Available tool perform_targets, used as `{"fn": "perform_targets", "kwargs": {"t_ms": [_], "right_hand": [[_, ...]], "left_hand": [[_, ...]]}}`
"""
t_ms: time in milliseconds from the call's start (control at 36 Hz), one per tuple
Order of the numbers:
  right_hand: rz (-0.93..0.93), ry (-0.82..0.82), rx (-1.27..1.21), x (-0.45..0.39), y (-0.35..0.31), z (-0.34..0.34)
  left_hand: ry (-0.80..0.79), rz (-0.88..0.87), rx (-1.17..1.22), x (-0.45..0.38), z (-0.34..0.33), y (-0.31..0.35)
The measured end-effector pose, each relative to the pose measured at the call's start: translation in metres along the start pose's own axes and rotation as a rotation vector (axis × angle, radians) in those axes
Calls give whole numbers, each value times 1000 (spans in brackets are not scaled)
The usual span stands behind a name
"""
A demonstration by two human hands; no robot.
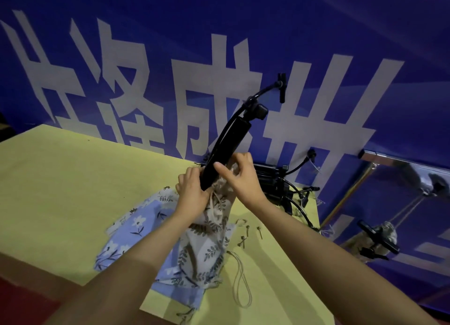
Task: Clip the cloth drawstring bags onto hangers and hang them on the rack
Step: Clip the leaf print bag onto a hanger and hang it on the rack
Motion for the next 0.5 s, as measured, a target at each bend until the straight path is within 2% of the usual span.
{"fn": "perform_targets", "kwargs": {"t_ms": [111, 222, 306, 500], "right_hand": [[13, 146, 56, -9, -5, 6], [-18, 132, 158, -10, 9, 11], [-55, 137, 195, -7, 20, 15], [-48, 38, 299, -4, 35, 10]], "left_hand": [[-60, -61, -39, -2, 0, 6], [-215, -189, 10, -6, -1, 6], [-288, -192, 119, -11, 0, 4], [-165, -104, 296, -30, 18, 14]]}}
Point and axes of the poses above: each hand's wrist, its own x-axis away from the middle knuckle, its own z-axis out of the back of the hand, y = z × x, the point moved 7 cm from there along -x, towards the middle knuckle, and after that the axes turned 15 degrees about -x, right-handed, at the moved point
